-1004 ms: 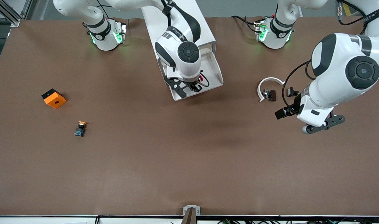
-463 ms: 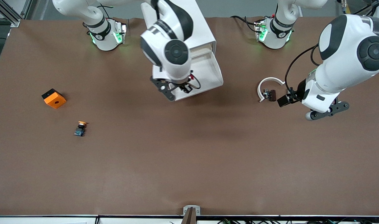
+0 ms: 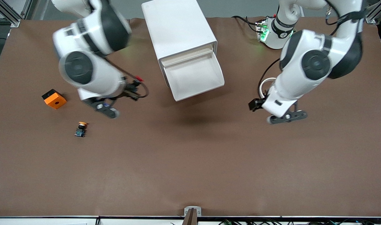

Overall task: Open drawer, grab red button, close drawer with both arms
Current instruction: 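Carry the red button toward the orange button while the left gripper reaches the drawer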

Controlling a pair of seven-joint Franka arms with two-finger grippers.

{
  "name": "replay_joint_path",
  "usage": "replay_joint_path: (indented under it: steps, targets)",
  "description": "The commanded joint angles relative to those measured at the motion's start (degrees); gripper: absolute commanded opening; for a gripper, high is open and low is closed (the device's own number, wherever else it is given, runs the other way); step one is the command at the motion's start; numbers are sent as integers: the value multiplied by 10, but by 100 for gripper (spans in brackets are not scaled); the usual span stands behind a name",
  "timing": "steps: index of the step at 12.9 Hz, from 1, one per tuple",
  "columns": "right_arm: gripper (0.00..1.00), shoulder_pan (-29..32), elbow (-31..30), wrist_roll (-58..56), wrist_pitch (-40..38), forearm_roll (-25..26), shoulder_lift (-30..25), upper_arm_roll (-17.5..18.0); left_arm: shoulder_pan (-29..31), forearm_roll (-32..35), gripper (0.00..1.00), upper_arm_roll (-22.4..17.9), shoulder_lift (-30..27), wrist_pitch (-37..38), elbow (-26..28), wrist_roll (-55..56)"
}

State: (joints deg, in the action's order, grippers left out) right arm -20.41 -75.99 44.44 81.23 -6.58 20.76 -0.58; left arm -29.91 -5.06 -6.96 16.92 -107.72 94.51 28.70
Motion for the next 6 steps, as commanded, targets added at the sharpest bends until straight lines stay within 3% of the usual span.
replay_joint_path:
  steps: [1, 3, 6]
  targets:
    - [15, 82, -12, -172, 8, 35, -3, 12, -6, 14, 100, 34, 88, -8, -76, 0]
    - [15, 113, -32, -270, 79, 82, 2, 12, -31, 11, 100, 34, 129, -18, -92, 10]
    - [15, 149, -83, -349, 193, 84, 27, 12, -74, 9, 100, 36, 165, -67, -87, 123]
